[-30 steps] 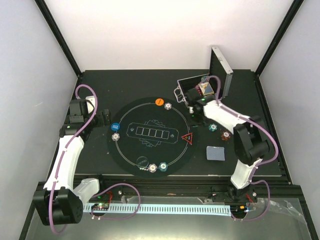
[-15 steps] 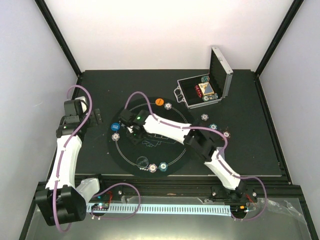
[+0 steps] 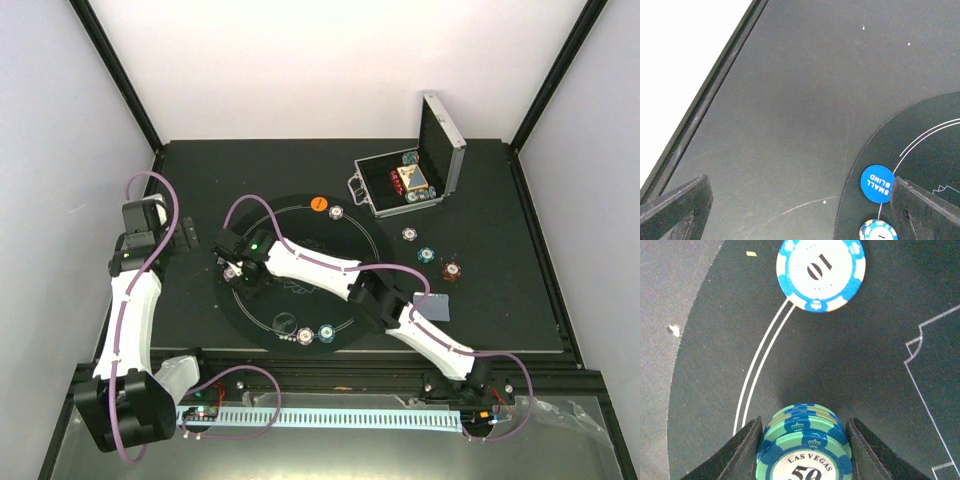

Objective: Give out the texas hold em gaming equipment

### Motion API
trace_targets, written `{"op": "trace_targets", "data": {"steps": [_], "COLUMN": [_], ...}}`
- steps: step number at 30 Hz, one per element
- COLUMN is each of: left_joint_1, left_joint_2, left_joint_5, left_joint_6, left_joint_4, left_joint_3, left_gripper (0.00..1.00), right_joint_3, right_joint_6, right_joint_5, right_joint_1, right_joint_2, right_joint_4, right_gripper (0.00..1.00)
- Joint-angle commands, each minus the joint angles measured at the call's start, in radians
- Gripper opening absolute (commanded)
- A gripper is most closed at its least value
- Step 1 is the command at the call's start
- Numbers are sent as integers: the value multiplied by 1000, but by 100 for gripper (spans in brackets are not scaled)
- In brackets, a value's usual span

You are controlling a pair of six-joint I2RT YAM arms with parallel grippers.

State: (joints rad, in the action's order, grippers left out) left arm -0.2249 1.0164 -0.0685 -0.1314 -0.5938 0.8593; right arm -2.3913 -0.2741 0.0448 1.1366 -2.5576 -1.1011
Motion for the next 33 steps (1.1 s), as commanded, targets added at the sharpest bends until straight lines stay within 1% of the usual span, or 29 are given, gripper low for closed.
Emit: {"op": "trace_targets", "data": {"steps": [1,21,29,33], "left_joint_1": [-12,-19,-20,-21], "left_joint_2": [-5,-1,-2,-4], "left_joint_5": [-14,-2,2,2], "left_joint_6": [-7,-7,-8,-8], "left_joint_4": [7,9,8,8], "left_joint_3": [9,8,6,6], "left_gripper": [99,99,99,99], "right_joint_3": [-77,-154,-159,-155], "right_joint_6": [-4,-21,-22,-20], "right_joint_5": [27,85,79,73], "right_joint_1": [12,22,24,24], "right_joint_2": [-36,-114,-133,-147], "right_joint_4": [-6,67,89,86], "right_gripper": [38,39,40,42]}}
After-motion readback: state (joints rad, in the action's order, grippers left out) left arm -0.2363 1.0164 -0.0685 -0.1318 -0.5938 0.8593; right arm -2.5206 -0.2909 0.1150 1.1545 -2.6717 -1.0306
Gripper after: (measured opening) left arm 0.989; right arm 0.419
